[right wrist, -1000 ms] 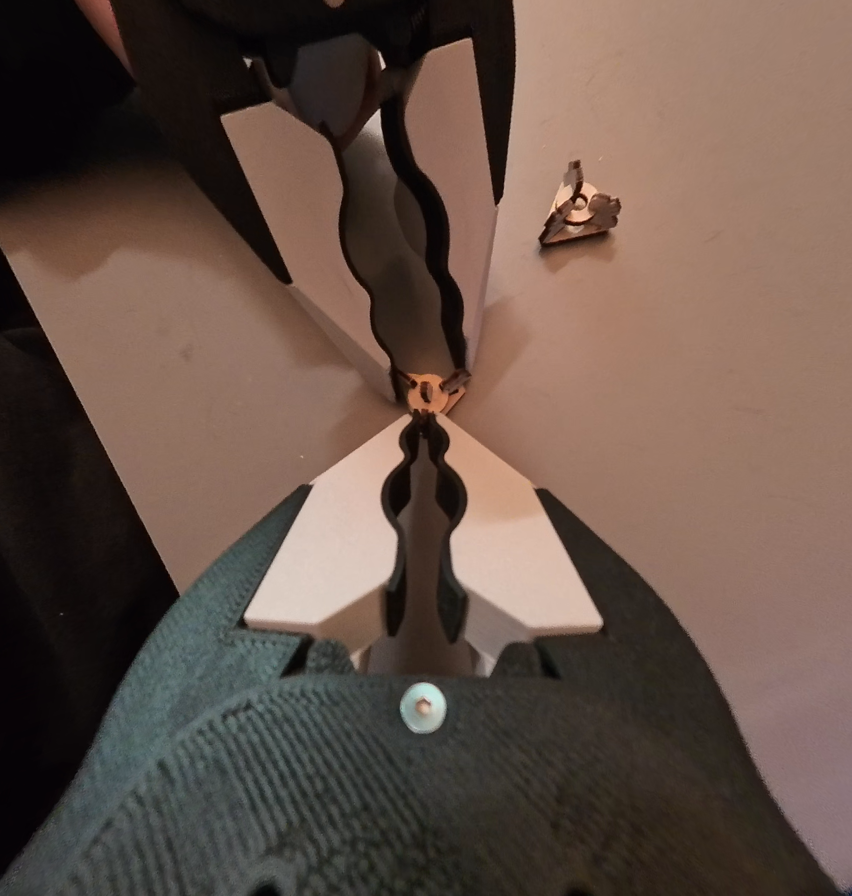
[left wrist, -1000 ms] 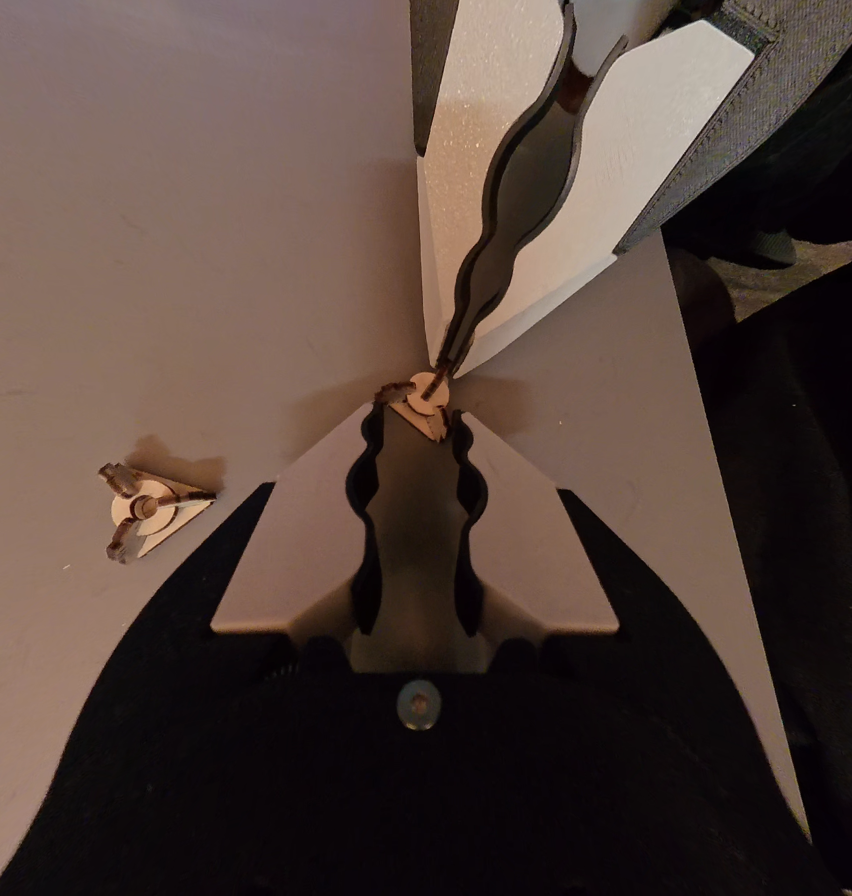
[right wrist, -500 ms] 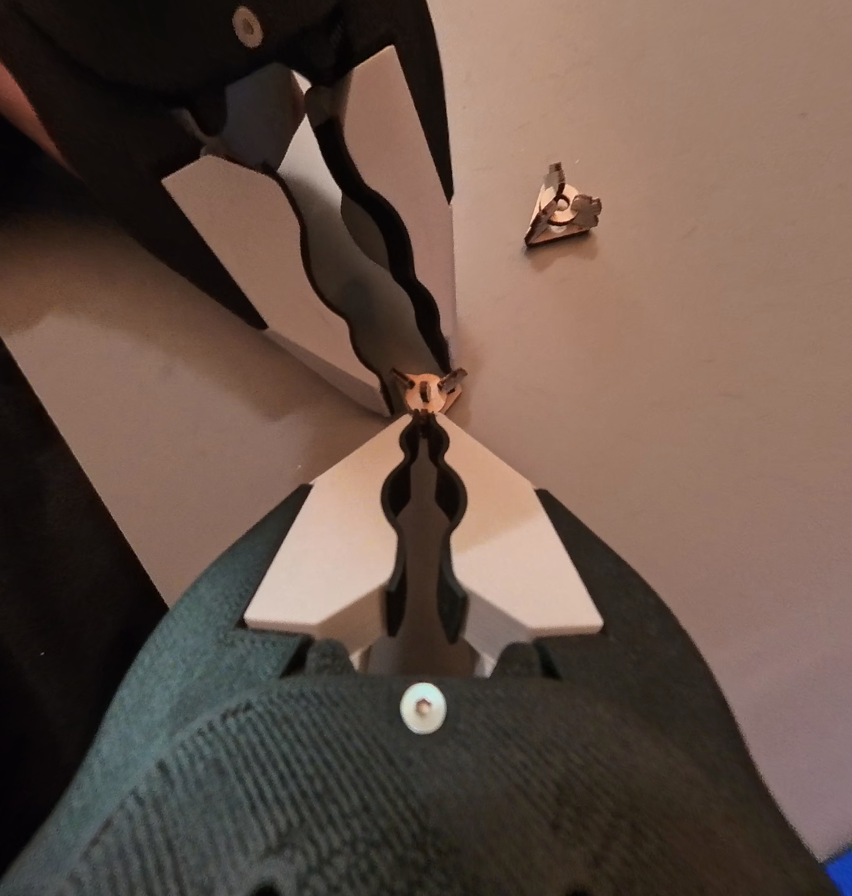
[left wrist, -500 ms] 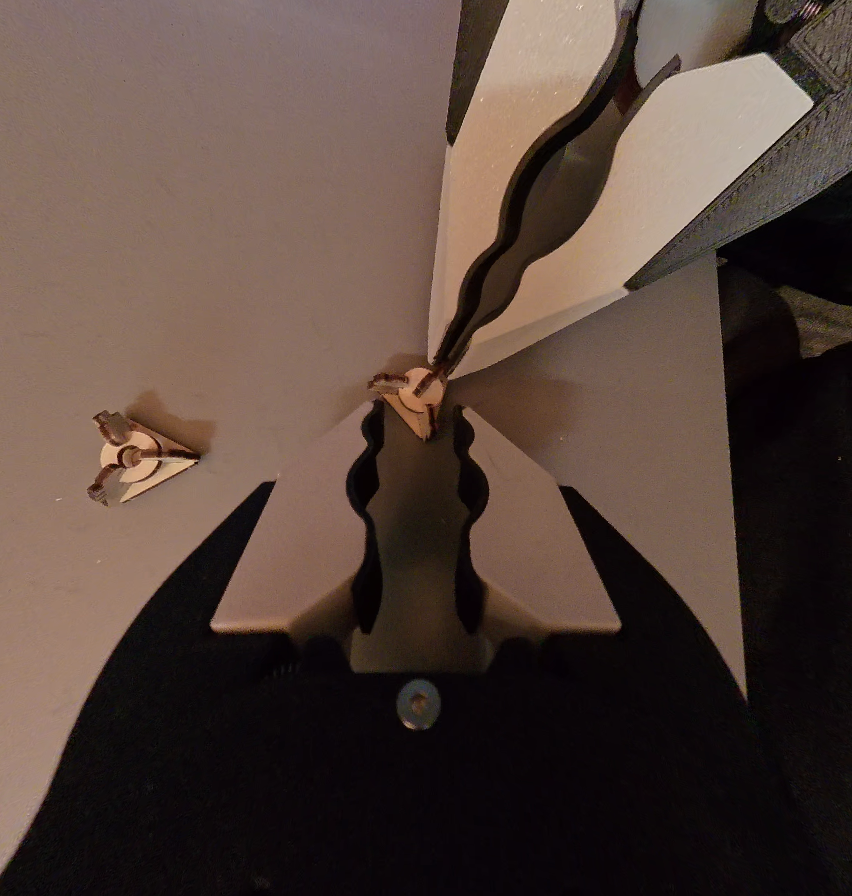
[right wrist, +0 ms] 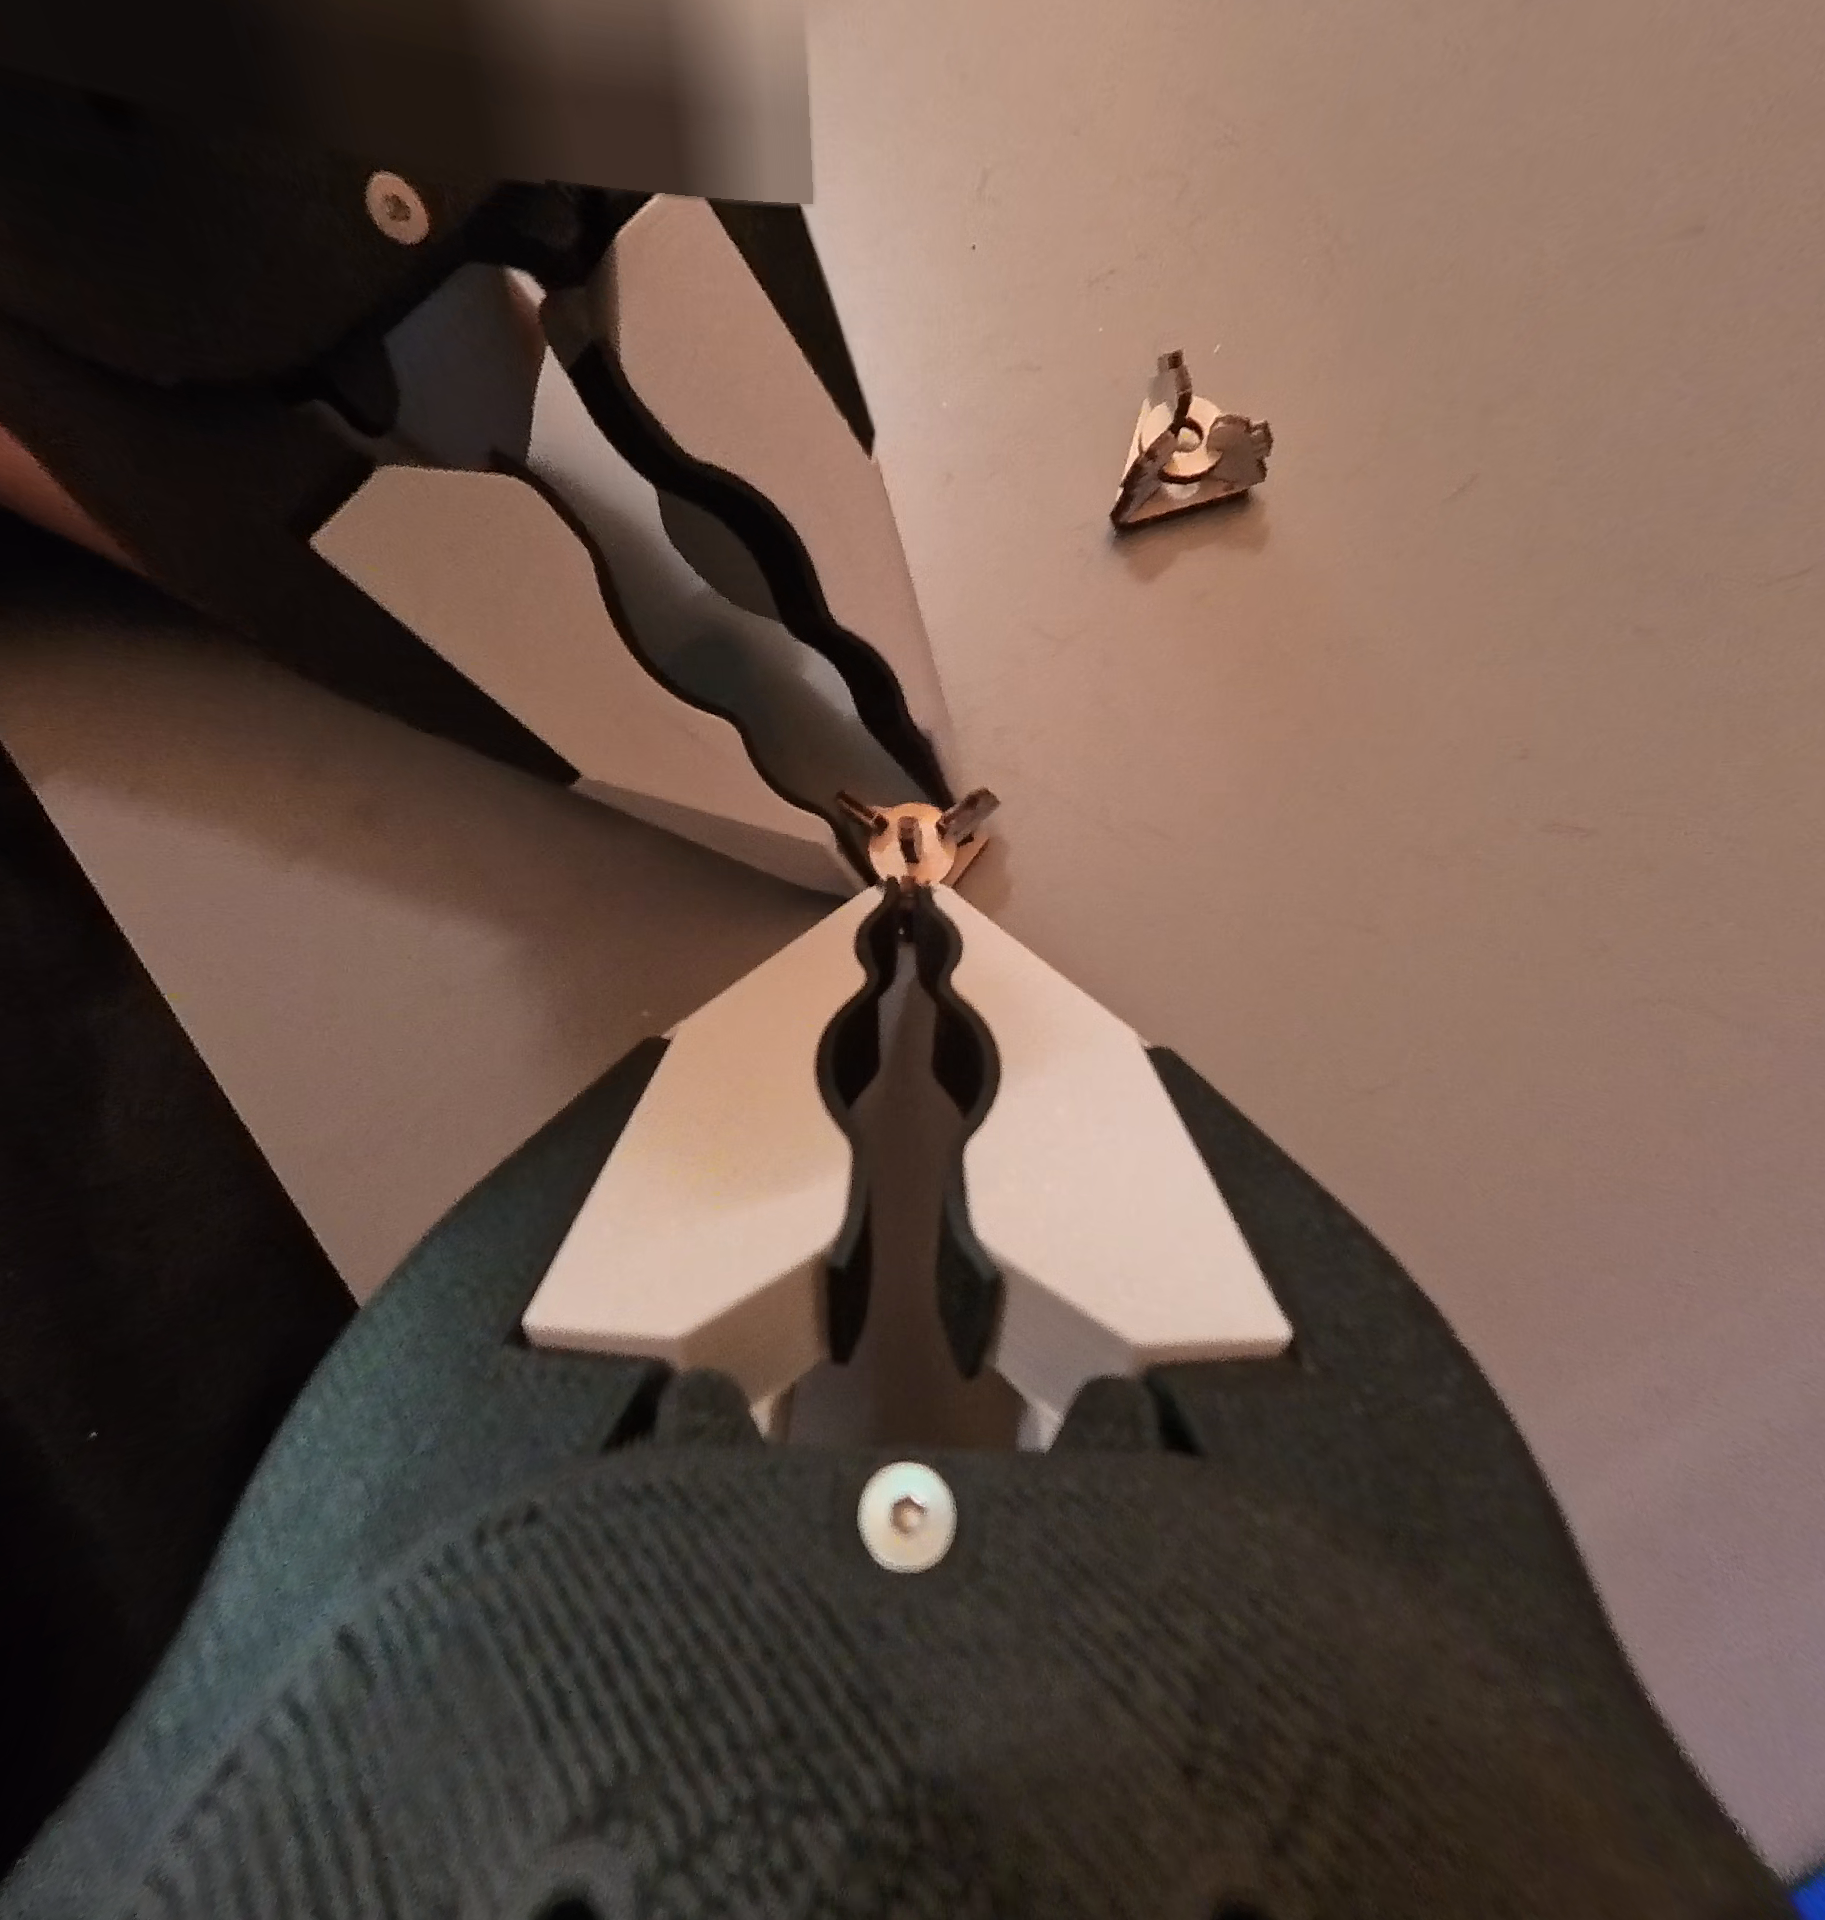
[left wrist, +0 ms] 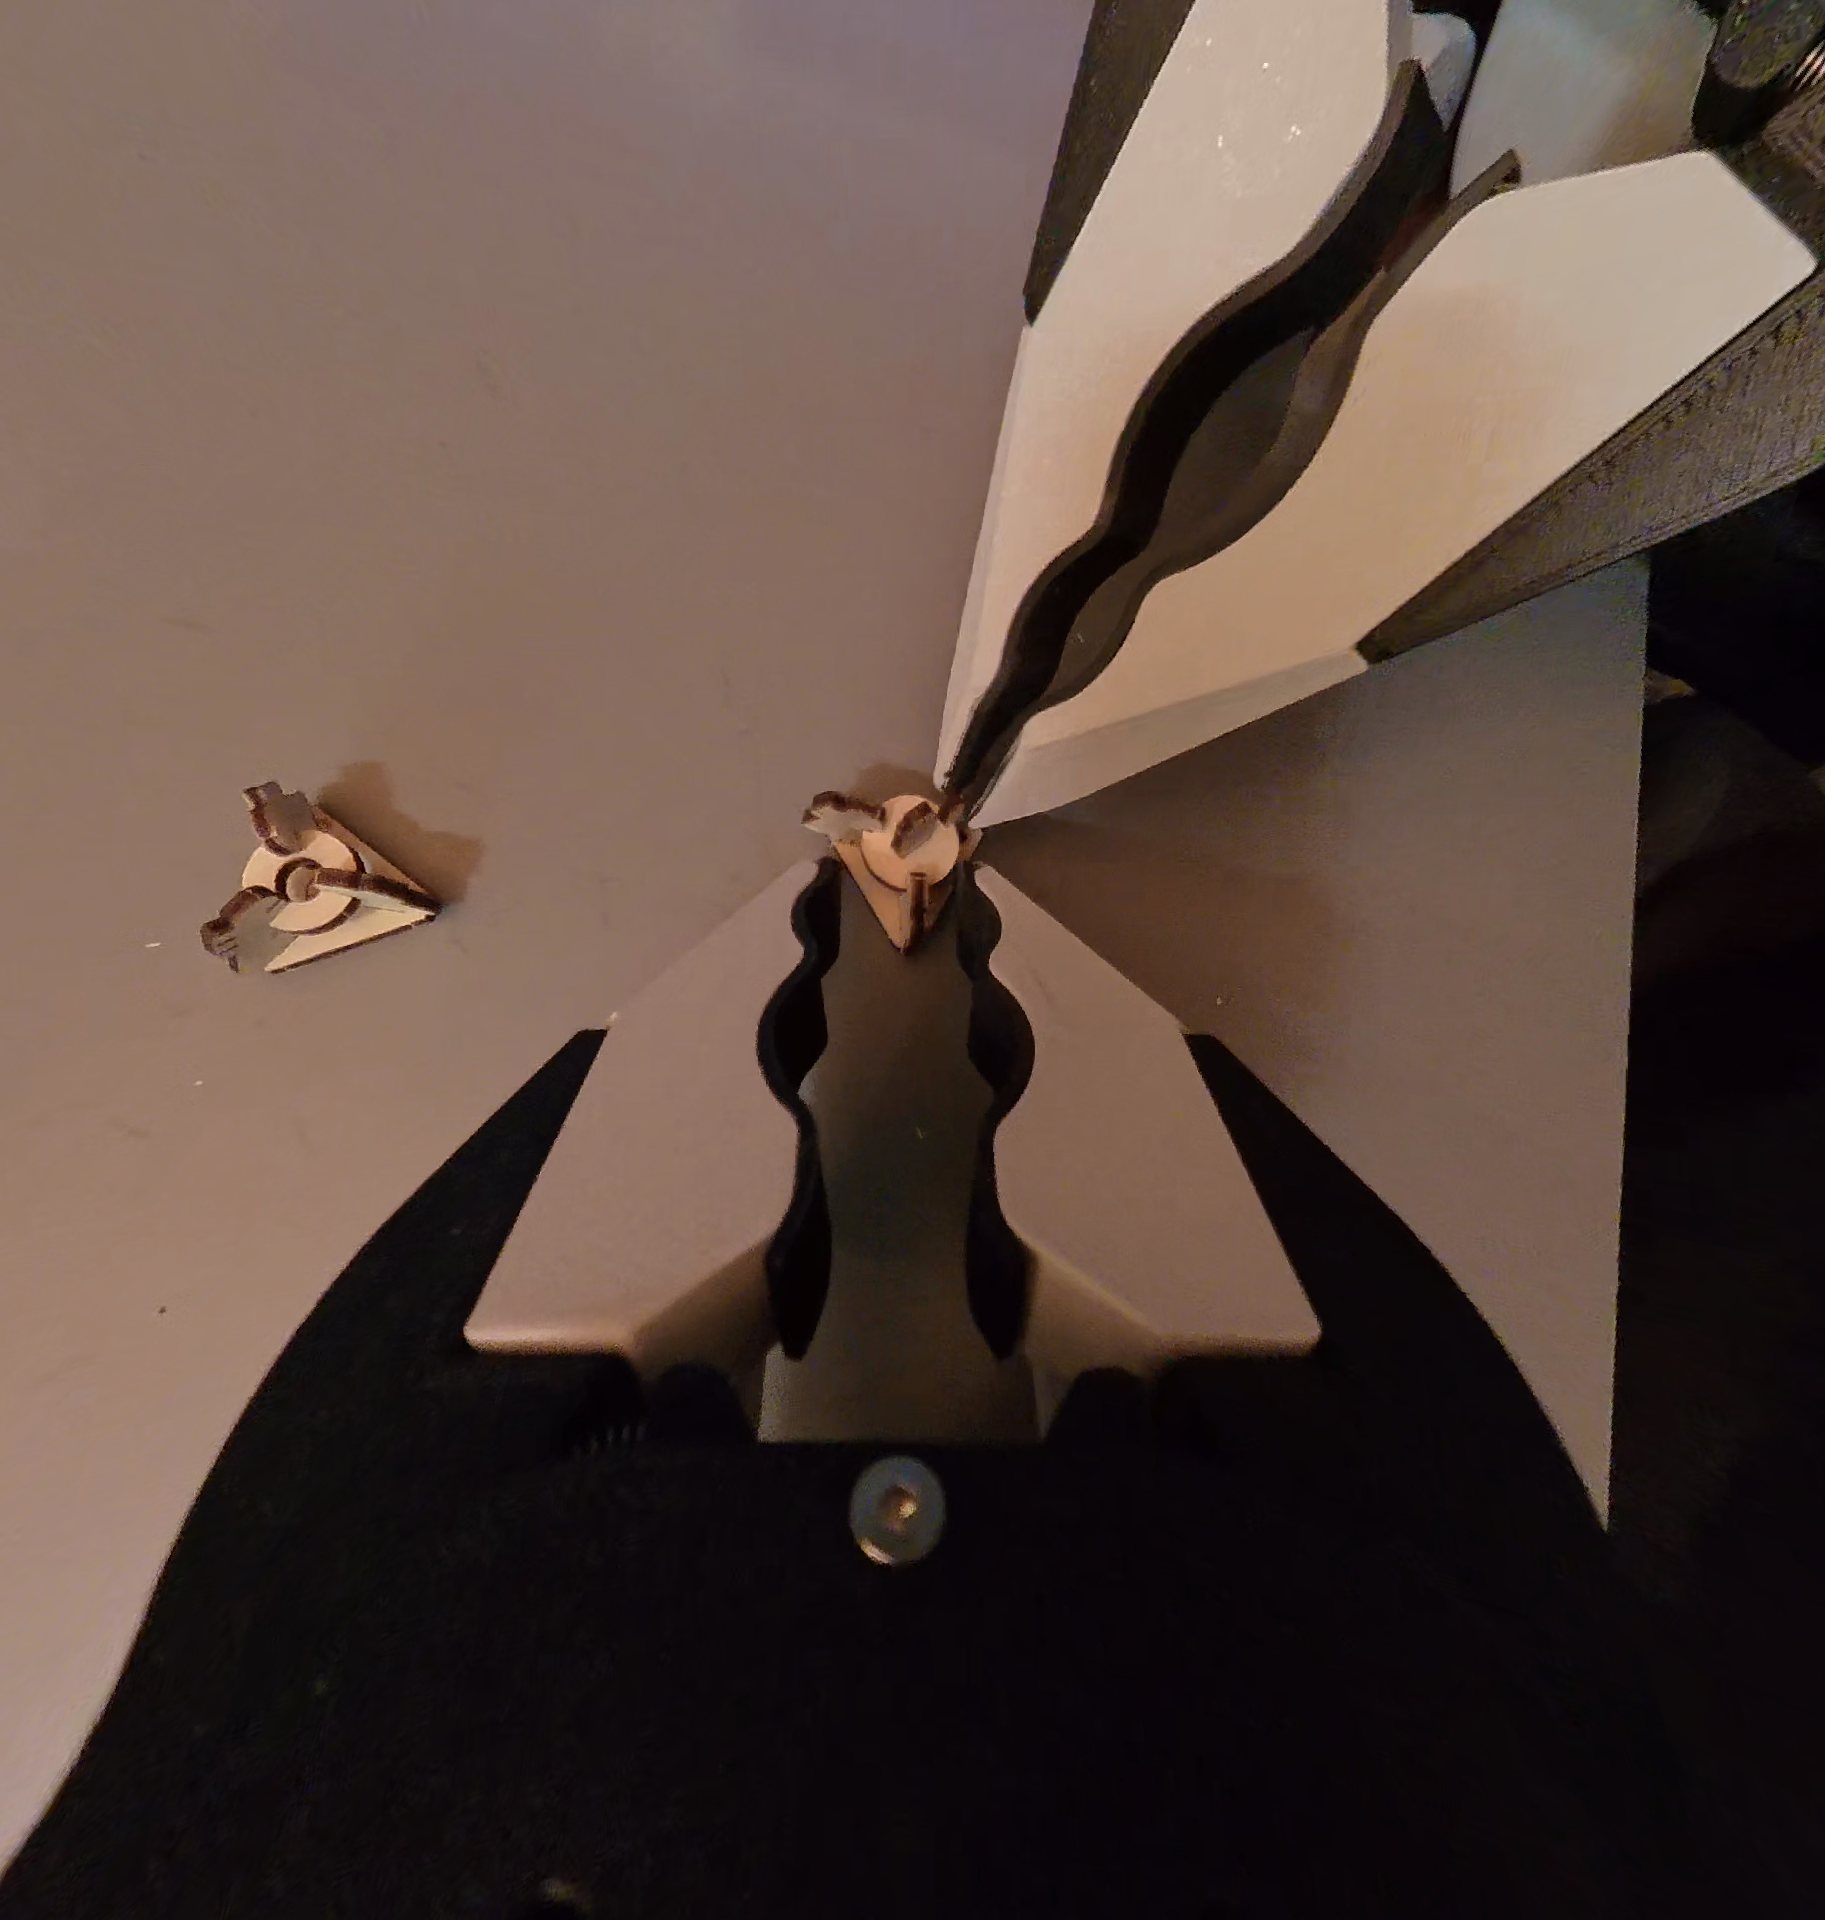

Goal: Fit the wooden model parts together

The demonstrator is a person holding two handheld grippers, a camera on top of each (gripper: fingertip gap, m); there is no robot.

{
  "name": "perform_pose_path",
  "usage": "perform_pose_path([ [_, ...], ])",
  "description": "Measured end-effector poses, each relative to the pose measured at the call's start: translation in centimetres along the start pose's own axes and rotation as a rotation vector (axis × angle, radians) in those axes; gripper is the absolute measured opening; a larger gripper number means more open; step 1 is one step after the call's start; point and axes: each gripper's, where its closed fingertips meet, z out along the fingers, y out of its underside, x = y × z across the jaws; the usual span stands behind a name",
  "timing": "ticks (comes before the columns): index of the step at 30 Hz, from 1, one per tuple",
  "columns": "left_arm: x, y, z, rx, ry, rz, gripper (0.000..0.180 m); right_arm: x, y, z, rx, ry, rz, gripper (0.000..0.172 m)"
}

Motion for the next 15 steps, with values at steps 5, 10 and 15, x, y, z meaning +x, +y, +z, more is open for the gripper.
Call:
perform_pose_path([
  [5, 0.03, 0.07, 0.01, 0.013, -0.034, -0.007, 0.019, -0.03, 0.02, 0.0, -0.007, 0.013, 0.012, 0.001],
  [10, 0.03, 0.12, 0.0, 0.017, -0.044, -0.015, 0.019, -0.08, 0.05, -0.01, -0.007, 0.022, 0.028, 0.001],
  [15, 0.03, 0.17, -0.01, 0.017, -0.074, -0.008, 0.019, -0.18, 0.12, 0.0, -0.014, 0.028, 0.04, 0.001],
])
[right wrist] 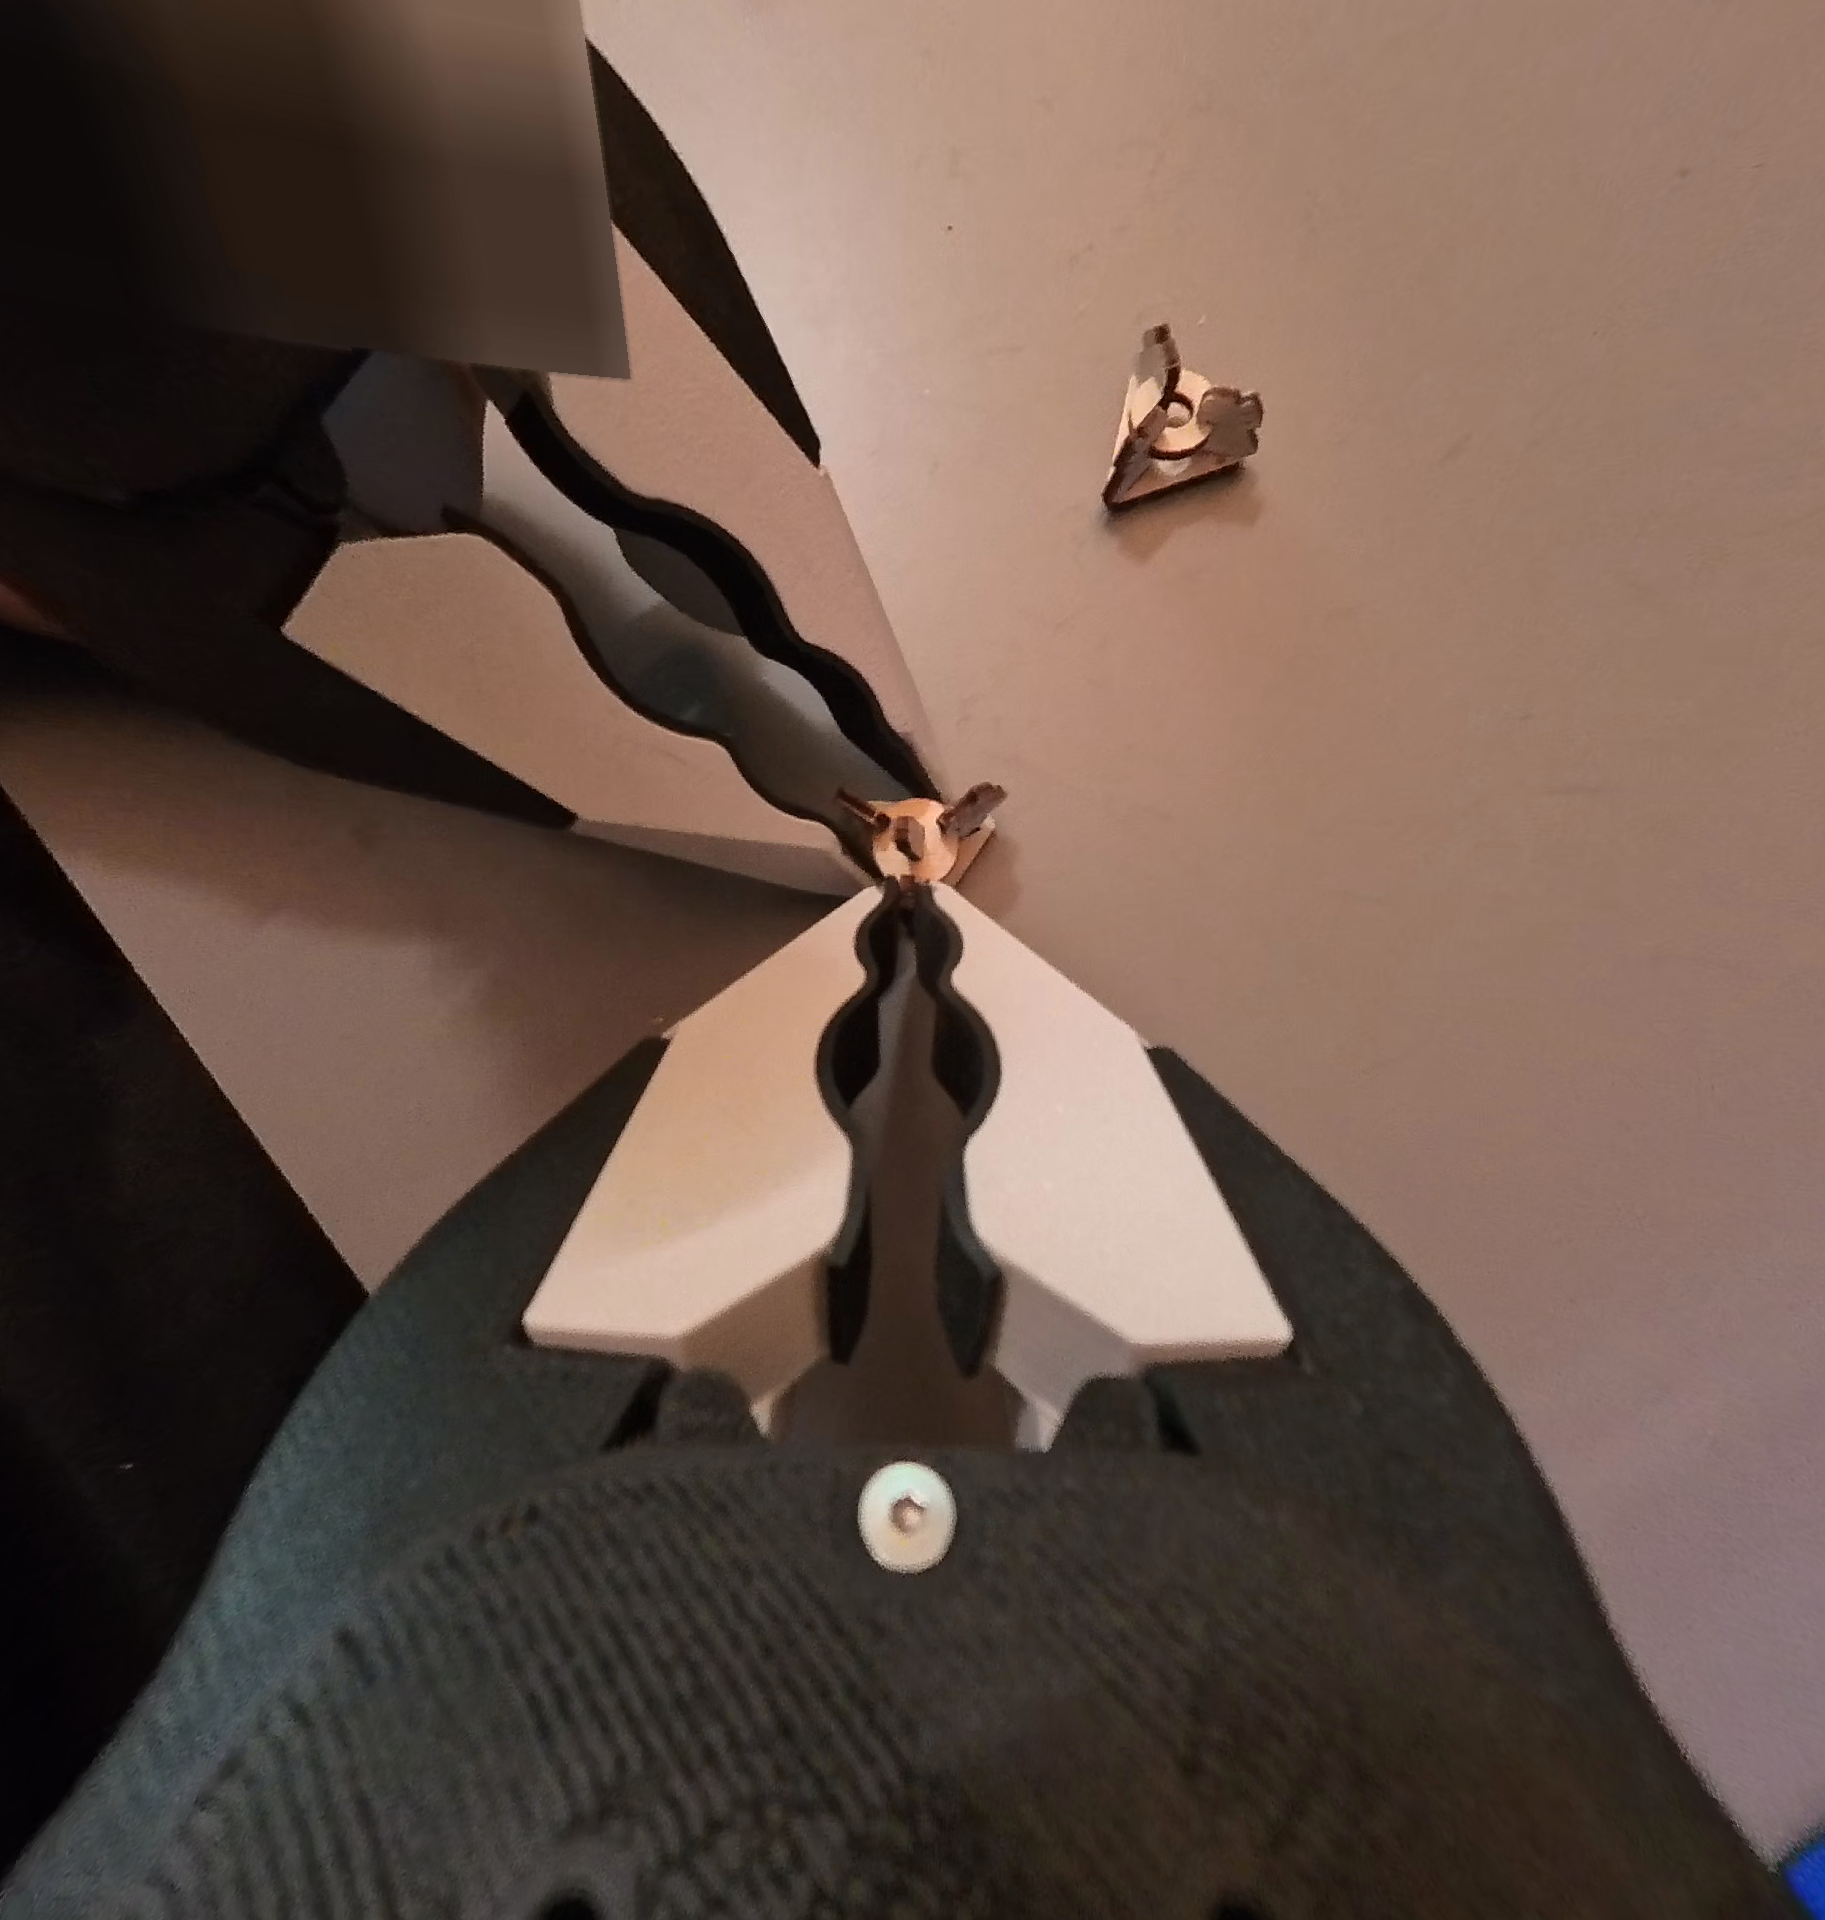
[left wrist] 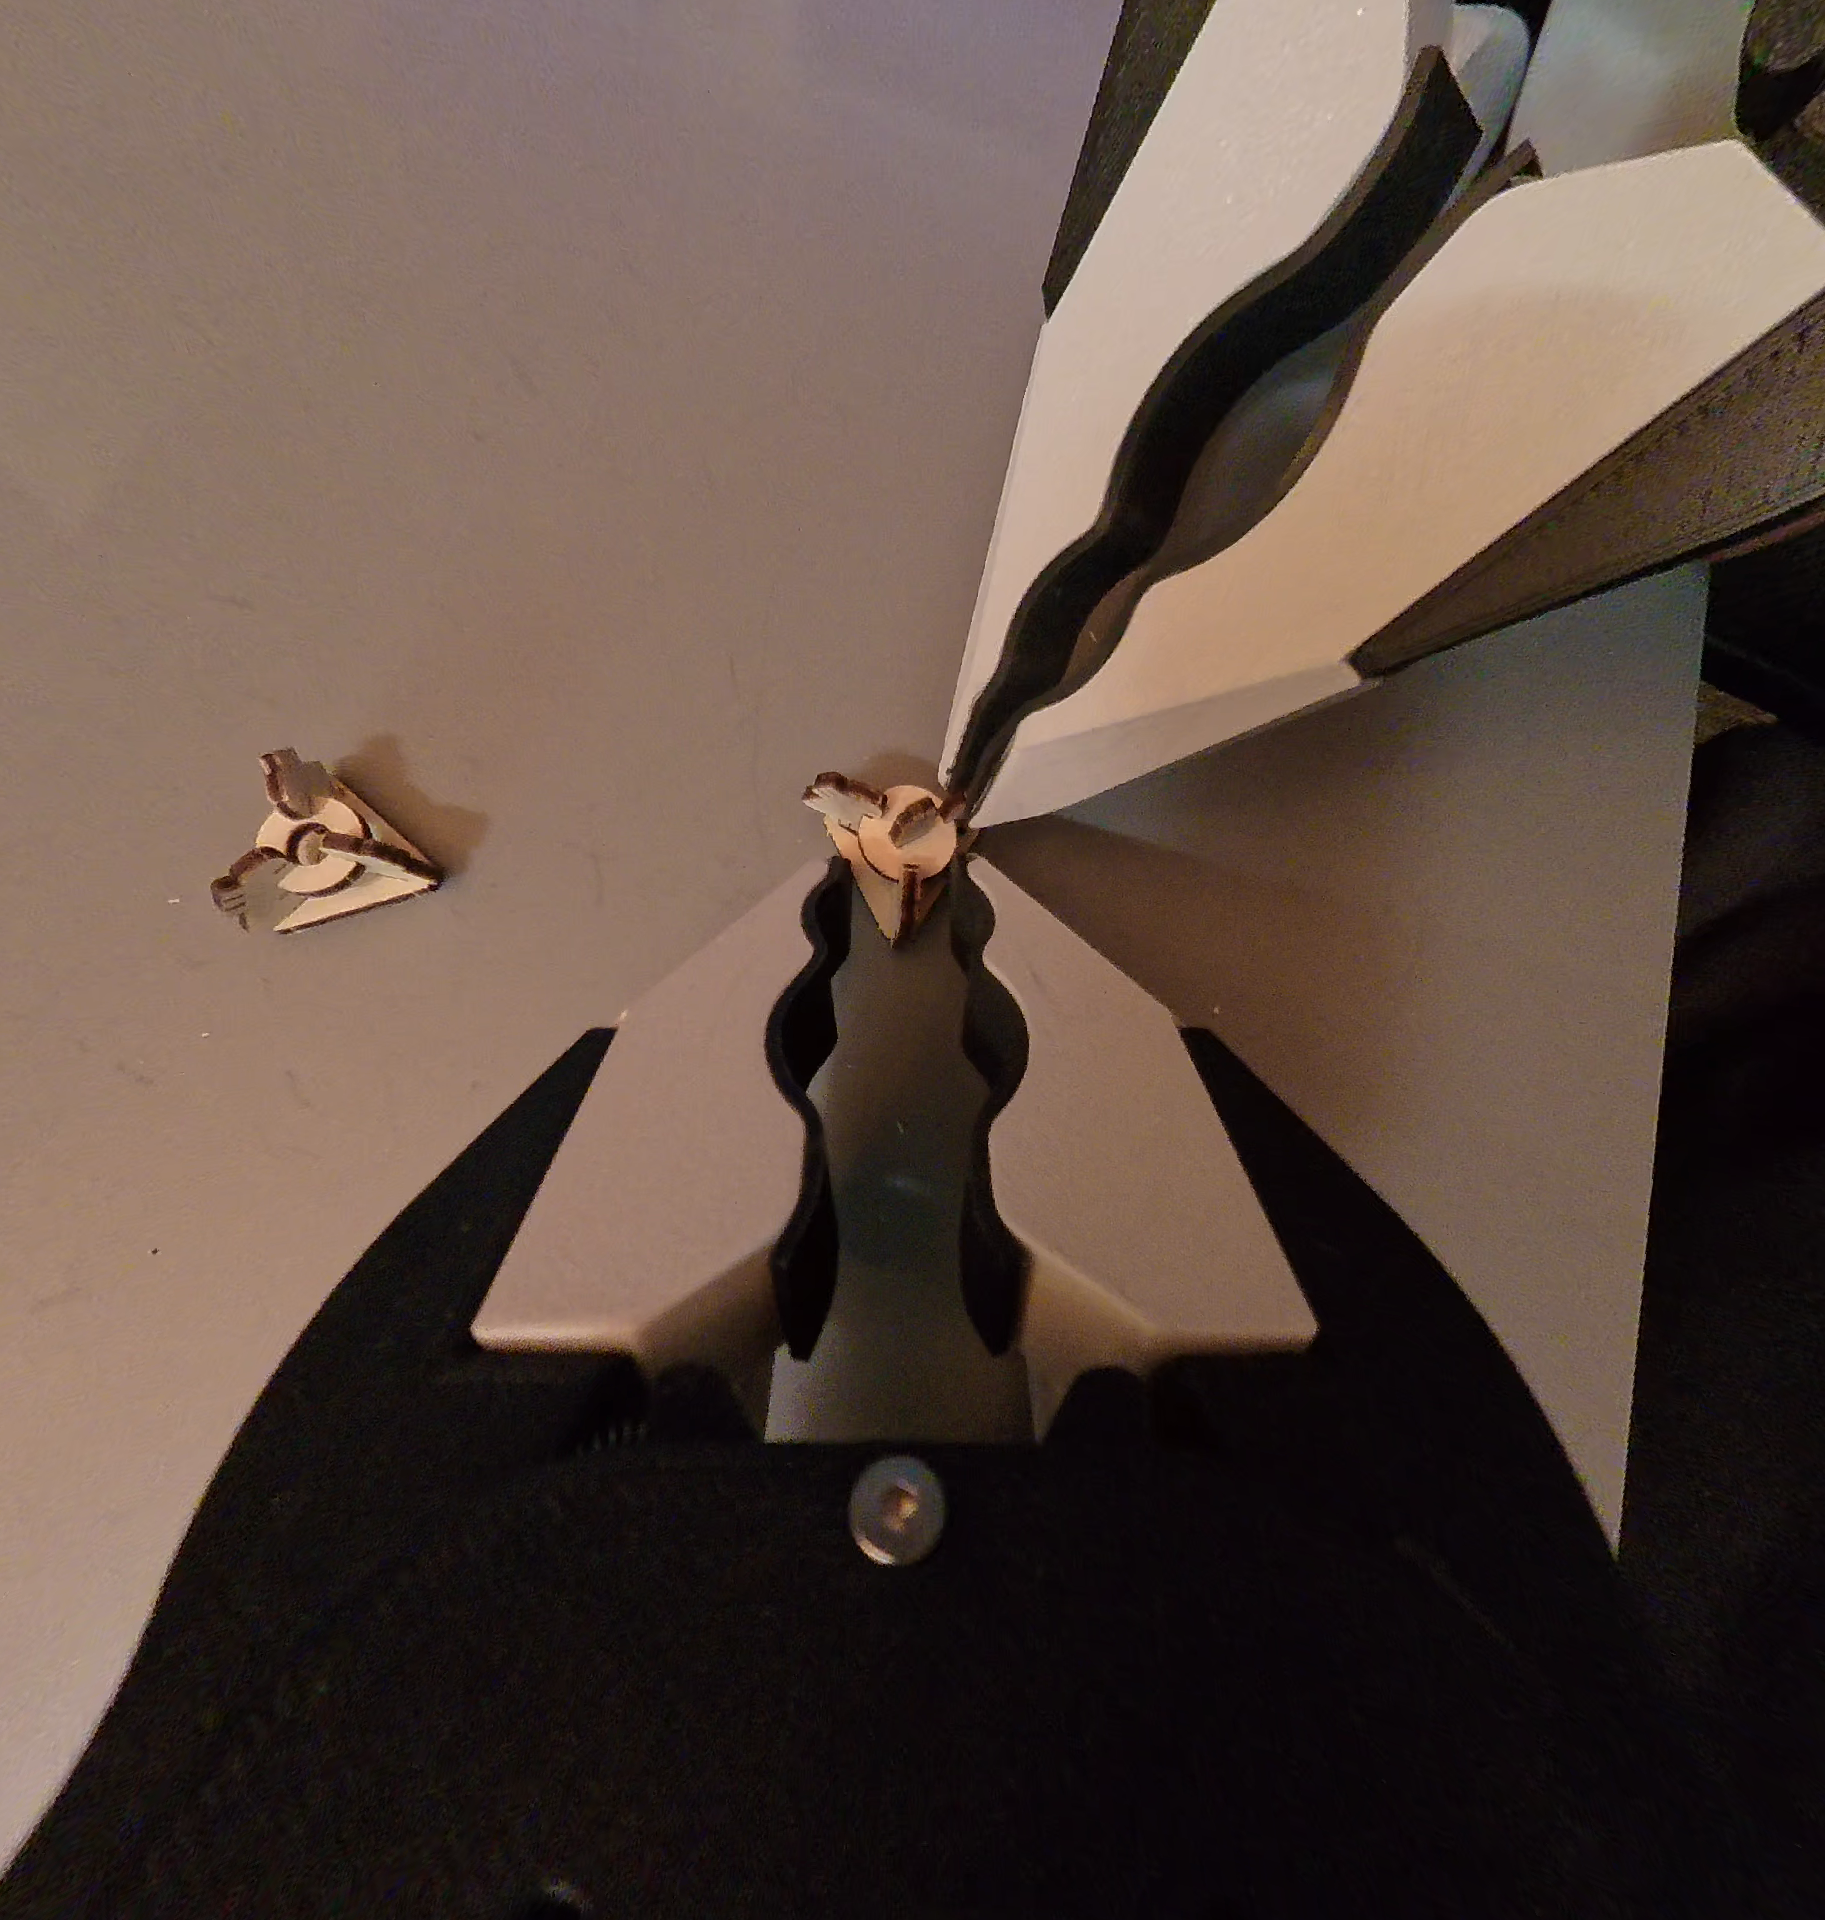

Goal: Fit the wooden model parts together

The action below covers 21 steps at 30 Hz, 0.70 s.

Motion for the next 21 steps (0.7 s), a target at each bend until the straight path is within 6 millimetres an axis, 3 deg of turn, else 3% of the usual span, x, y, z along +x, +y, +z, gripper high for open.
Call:
perform_pose_path([
  [21, 0.07, 0.03, -0.06, 0.001, 0.016, -0.014, 0.018, 0.0, -0.07, -0.01, -0.025, -0.03, 0.028, 0.001],
])
